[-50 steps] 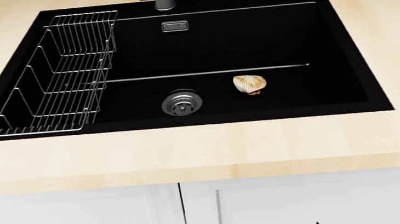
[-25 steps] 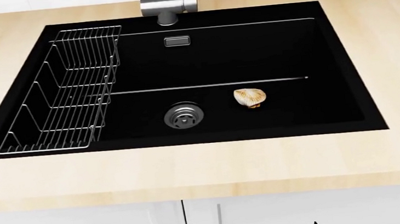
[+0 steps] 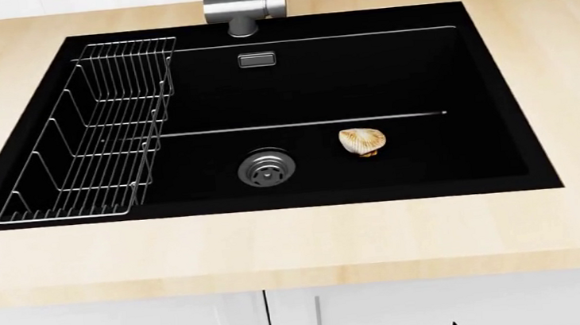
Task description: Turn on the sink faucet.
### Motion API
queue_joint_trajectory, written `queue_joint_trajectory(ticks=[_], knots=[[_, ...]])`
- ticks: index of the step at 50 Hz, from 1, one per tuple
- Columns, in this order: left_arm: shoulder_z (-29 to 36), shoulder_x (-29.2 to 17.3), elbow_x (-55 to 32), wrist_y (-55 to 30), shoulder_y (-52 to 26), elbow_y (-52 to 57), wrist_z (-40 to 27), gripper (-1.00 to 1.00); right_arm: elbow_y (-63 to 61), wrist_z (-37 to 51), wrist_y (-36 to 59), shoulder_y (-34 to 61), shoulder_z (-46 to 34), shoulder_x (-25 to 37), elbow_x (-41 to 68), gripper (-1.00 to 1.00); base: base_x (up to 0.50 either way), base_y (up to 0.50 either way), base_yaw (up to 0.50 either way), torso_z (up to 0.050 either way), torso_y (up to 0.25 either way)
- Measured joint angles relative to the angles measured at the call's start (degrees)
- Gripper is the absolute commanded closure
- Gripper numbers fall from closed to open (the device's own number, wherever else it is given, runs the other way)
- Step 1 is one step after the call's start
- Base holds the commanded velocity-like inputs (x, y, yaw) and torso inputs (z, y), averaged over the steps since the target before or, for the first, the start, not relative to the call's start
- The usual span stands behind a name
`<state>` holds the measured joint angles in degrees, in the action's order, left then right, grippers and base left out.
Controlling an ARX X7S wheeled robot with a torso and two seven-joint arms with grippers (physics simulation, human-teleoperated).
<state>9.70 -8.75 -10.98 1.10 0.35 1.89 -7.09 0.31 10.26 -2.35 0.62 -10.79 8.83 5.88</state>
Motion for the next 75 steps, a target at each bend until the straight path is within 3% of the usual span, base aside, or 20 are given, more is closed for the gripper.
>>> queue_joint_trajectory(ticks=[9,21,35,42,53,75], knots=[[0.11,-0.59,-1.09,-2.83,0.20,3.18,-0.89,-1.00,-3.33,0.58,2.39,0.26,-0.04,0.62,0.66,-1.00,0.00,0.00,0.00,0.000,0.000],[-0.89,-3.41,-5.39,-18.26,-3.41,17.35,-3.80,-1.00,-18.19,1.13,16.85,5.07,1.72,3.23,5.65,-1.00,0.00,0.00,0.00,0.000,0.000],[-5.84,-7.71,-15.71,-39.92,-19.85,27.92,-6.04,-1.00,-28.26,-0.55,36.12,19.17,6.89,8.28,15.19,-1.00,0.00,0.00,0.00,0.000,0.000],[-6.15,-9.54,-18.16,-46.94,-32.52,23.59,-5.11,-1.00,-24.67,-2.96,43.10,30.19,8.37,10.24,19.27,-1.00,0.00,0.00,0.00,0.000,0.000],[-3.87,-9.99,-17.77,-49.97,-46.78,12.37,-2.86,-1.00,-13.45,-6.82,47.45,44.02,7.87,12.81,20.48,-1.00,0.00,0.00,0.00,0.000,0.000],[-1.58,-11.74,-16.03,-49.74,-53.45,2.43,-0.75,-1.00,-8.76,-9.80,52.50,51.45,6.33,17.42,21.06,-1.00,0.29,0.00,0.00,0.000,0.000]])
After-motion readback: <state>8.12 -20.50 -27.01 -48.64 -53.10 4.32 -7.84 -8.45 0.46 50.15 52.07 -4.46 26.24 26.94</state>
